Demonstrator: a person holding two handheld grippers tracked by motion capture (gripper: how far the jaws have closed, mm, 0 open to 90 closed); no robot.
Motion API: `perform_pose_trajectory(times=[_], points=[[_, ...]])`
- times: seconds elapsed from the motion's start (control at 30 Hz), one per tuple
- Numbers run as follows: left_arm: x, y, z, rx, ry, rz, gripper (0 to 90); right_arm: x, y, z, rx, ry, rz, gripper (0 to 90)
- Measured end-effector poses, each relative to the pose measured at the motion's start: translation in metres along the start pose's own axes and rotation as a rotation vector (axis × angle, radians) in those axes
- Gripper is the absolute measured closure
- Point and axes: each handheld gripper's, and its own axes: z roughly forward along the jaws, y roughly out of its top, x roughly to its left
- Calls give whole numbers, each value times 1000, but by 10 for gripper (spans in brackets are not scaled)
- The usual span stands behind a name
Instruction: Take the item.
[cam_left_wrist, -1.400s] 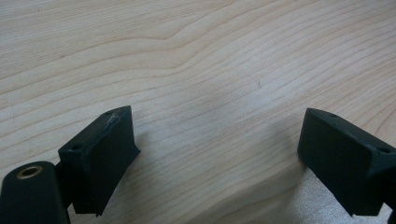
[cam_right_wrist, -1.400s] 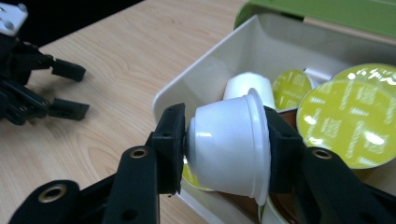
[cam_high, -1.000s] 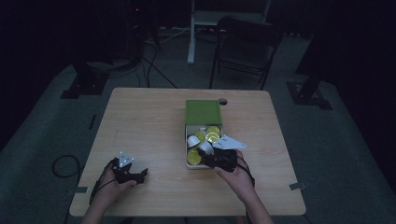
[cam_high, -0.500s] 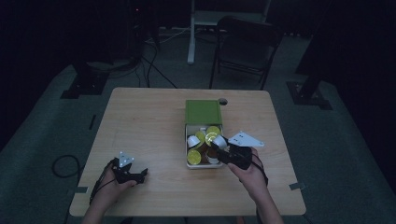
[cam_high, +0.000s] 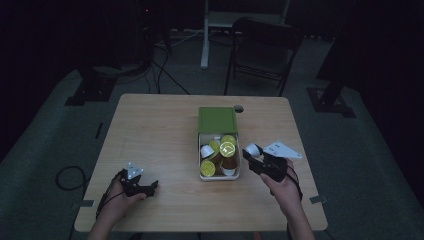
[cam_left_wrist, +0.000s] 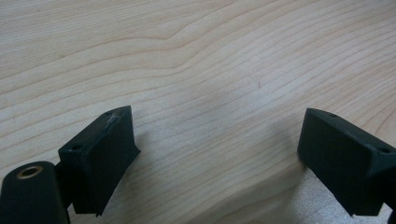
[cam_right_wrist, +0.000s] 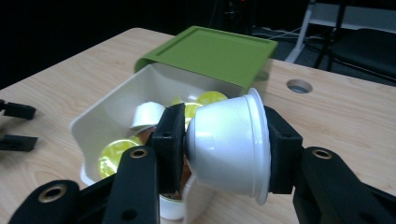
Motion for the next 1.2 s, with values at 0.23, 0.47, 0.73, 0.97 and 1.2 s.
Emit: perform_pose_trajectory(times=[0.23, 0.47, 0.73, 0.97, 1.2], points=[[0, 0, 0, 0, 0, 0, 119, -16, -12, -7, 5, -49, 23, 568], [0, 0, 0, 0, 0, 0, 119, -33, -28, -9, 16, -102, 54, 568], [0, 0, 0, 0, 0, 0, 119, -50, -44, -11, 40, -162, 82, 567], [0, 0, 0, 0, 0, 0, 119, -63, -59, -11, 77, -202, 98, 566], [0, 0, 0, 1, 0, 1, 119, -79, -82, -10, 130, -263, 112, 566]])
